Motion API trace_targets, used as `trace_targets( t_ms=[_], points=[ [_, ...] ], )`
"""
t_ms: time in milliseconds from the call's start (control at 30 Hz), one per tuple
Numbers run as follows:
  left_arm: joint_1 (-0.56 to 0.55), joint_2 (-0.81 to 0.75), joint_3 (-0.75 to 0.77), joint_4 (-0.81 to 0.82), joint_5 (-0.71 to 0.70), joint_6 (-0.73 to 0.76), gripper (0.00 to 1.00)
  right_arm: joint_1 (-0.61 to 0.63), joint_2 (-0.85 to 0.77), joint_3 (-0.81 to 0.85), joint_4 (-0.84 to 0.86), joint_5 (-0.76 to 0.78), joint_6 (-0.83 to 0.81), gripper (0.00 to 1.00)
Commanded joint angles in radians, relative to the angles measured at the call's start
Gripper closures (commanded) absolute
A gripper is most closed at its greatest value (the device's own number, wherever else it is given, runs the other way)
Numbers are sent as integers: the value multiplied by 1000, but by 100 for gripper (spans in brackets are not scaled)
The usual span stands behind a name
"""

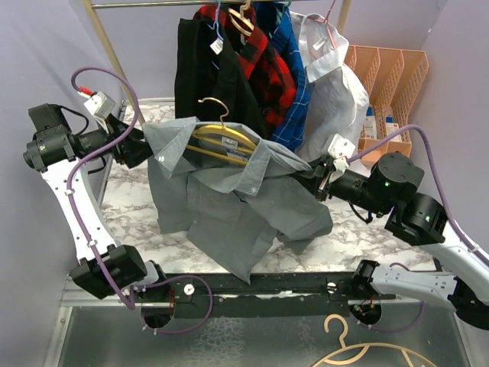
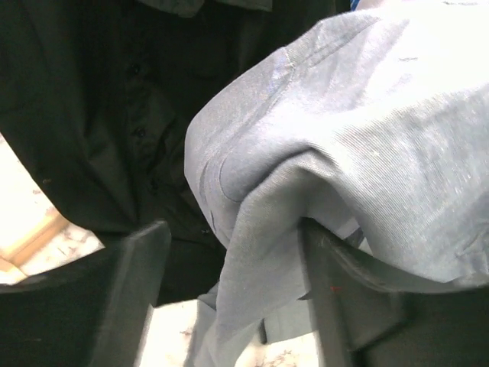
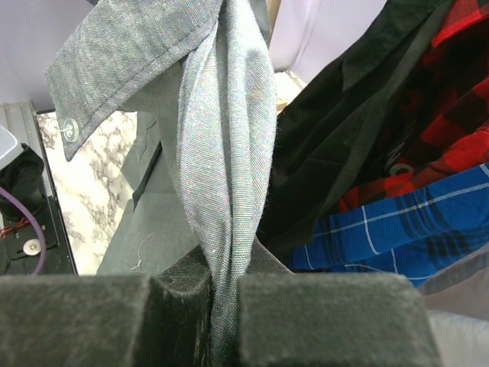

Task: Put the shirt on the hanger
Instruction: Hang the shirt on the hanger.

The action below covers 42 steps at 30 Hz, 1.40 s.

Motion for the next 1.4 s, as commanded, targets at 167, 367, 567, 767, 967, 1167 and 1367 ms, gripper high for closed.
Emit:
trace_targets(
  t_ms=[167,367,567,767,967,1167,1367],
  points=[
    [-4,-9,-32,7,59,47,100,5,43,51,25,-18,49,99],
    [-10,-4,-62,7,97,27,62,5,30,43,49,-25,56,99],
    [-20,3,-46,7,90,21,100,5,48,64,5,8,55,99],
    [-21,-25,-5,17,62,29,100,5,68,99,-83,72,31,99],
    [-19,-34,20,59,-29,16,100,5,108,185,-250,135,-32,99],
    [-19,-30,6,59,-73,35,100,5,129,233,-317,280,-61,99],
    [-20,-23,9,60,-81,29,100,5,138,233,-331,321,-67,99]
  ],
)
